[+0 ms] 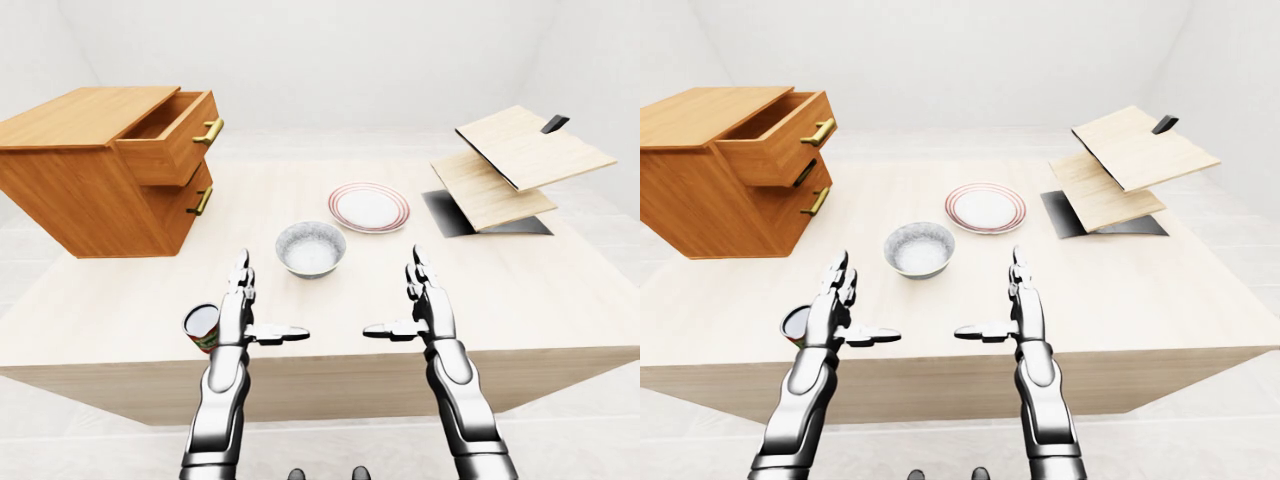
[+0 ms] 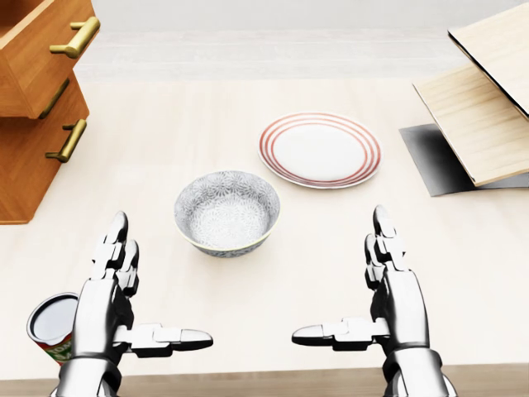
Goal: Close the top drawer of the cabinet.
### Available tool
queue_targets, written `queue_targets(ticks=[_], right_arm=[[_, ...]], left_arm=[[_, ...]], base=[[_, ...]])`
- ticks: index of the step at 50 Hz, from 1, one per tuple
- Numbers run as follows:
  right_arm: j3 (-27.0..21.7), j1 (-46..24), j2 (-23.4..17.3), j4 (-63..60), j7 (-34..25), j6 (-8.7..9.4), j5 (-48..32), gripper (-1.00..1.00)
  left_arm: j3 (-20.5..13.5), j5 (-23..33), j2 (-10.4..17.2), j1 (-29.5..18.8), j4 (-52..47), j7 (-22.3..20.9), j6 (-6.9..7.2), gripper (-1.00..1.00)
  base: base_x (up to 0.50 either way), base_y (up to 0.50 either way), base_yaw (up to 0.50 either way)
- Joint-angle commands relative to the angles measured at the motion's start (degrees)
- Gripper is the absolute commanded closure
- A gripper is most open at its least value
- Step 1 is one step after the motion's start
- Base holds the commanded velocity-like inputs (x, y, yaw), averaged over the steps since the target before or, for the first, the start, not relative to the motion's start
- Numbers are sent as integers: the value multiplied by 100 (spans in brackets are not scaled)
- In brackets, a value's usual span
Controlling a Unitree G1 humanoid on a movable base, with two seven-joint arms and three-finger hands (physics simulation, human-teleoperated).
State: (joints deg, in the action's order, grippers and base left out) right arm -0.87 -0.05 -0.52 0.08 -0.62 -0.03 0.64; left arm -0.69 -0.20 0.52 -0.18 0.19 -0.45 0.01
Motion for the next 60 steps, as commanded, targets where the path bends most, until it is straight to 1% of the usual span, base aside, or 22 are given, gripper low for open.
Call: queue_targets(ticks=[1, 5, 6, 7, 11, 12, 13, 14, 15, 16, 19, 21, 27, 30, 32, 36, 37, 39, 42, 44, 51, 60], right_arm=[[-182, -27, -59, 77, -27, -67, 96, -100], [-202, -25, -50, 67, 31, -66, 95, -100], [-195, -38, -52, 78, 57, -43, 67, -100], [-207, -56, -42, 136, 97, -151, 48, -100], [-138, -81, -84, 63, 317, -73, -282, -100], [-142, -57, -74, -15, 297, -101, -254, -100], [-134, -6, -72, -126, 277, -30, -248, -100], [-151, 13, -73, -118, 285, -145, -252, -100], [-191, 103, -70, -315, 393, -32, -312, -100], [-195, 185, -43, -513, 382, 126, -263, -100], [-88, 368, -47, -1180, 374, 421, -449, -100], [-62, 402, -65, -1394, 380, 503, -562, -100], [99, 792, 3, -2735, 210, 503, -641, -100], [136, 856, -13, -3062, 186, 503, -764, -100], [-10, 737, -21, -2892, 162, 503, -680, -100], [-94, 821, 48, -3439, 19, 503, -443, -100], [1, 890, -2, -3674, 95, 503, -695, -100], [46, 915, 34, -3893, 32, 503, -660, -100], [105, 839, -73, -3755, 201, 503, -1144, -100], [49, 868, 32, -3806, 35, 503, -828, -100], [26, 1022, 37, -4303, -34, 503, -871, -100], [3, 1057, 65, -4334, -54, 503, -903, -100]], left_arm=[[-139, -38, 56, 39, -24, -73, -63, -100], [-121, -82, 67, -23, 51, -170, 92, -100], [-133, -76, 61, -37, 63, -150, 69, -100], [-118, -64, 65, -19, 43, -164, 72, -100], [-166, 54, 57, -99, -39, 16, 24, -100], [-226, -190, 30, -79, -236, -92, 193, -100], [-257, -379, 16, -55, -454, -169, 424, -100], [-271, -484, 15, -36, -598, -206, 499, -100], [-274, -347, 50, 11, -831, -85, 460, -100], [-226, -222, 83, 118, -1105, -42, 499, -100], [-225, -306, 101, 378, -2015, -103, 499, -100], [-204, -303, 98, 499, -2416, -156, 499, -100], [-218, -401, 29, 610, -3384, -157, 499, -100], [-221, -405, 2, 673, -3540, -178, 499, -100], [-301, -436, -3, 607, -3453, -170, 499, -100], [-349, -388, 21, 601, -3543, -154, 499, -100], [-390, -438, 0, 608, -3585, -151, 499, -100], [-402, -469, -5, 647, -3723, -150, 499, -100], [-437, -385, -11, 701, -3936, -61, 499, -100], [-456, -377, -10, 692, -3877, -74, 499, -100], [-532, -340, -7, 699, -4062, -49, 499, -100], [-574, -331, -14, 631, -4213, -36, 499, -100]], base=[[0, 0, 0], [0, 0, 0], [0, 0, 0], [0, 0, 0], [0, 0, 0], [0, 0, 0], [0, 0, 0], [0, 0, 0], [0, 0, 0], [0, 0, 0], [0, 0, 0], [0, 0, 0], [0, 0, 0], [0, 0, 0], [0, 0, 0], [0, 0, 0], [0, 0, 0], [0, 0, 0], [0, 0, 0], [0, 0, 0], [0, 0, 0], [0, 0, 0]])
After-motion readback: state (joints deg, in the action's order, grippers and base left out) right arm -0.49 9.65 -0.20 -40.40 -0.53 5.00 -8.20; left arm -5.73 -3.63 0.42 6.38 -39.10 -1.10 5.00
